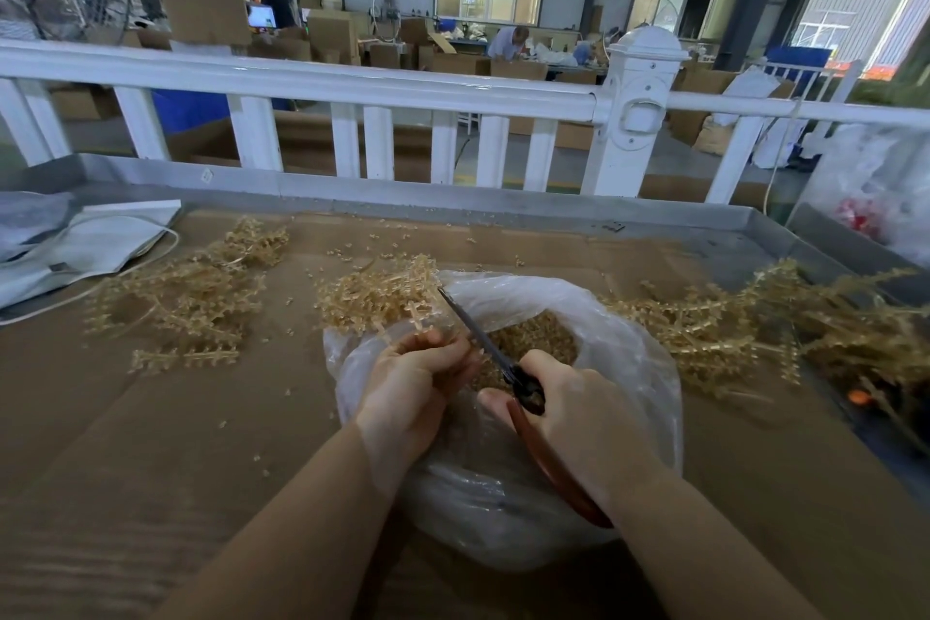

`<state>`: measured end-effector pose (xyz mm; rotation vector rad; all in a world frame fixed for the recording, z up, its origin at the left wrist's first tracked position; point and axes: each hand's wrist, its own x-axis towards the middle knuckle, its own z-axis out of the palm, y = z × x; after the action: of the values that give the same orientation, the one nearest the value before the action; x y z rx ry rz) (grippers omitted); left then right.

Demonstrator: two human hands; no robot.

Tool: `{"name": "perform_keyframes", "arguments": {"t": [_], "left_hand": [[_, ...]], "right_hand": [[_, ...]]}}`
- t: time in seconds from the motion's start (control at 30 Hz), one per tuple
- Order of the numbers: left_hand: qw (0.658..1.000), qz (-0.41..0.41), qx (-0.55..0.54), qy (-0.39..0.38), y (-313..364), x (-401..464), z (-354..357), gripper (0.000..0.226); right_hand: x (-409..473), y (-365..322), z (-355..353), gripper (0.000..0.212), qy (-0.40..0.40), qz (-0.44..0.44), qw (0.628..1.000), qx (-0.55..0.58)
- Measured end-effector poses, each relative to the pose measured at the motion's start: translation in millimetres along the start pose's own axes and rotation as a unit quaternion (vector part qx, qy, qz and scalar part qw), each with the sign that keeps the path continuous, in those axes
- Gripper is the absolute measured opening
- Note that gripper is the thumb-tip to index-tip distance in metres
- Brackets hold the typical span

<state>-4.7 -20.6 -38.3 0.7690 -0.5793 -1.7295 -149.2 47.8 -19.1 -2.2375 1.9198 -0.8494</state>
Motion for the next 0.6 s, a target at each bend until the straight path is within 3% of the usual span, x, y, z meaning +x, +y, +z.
{"name": "perform_keyframes", "arguments": {"t": [0.4, 0.6], "left_hand": [[0.999, 0.025, -0.012, 0.025, 0.0, -4.2, 4.7, 0.024], [0.999, 0.008, -0.036, 0.039, 1.4, -2.7, 4.3, 0.009]], "right_hand": [[-3.5, -0.3, -3.1, 0.034, -0.005, 0.009, 0.999, 0.045], [-6.0, -1.8, -3.1, 0.033, -0.001, -0.005, 1.000, 0.028]]}}
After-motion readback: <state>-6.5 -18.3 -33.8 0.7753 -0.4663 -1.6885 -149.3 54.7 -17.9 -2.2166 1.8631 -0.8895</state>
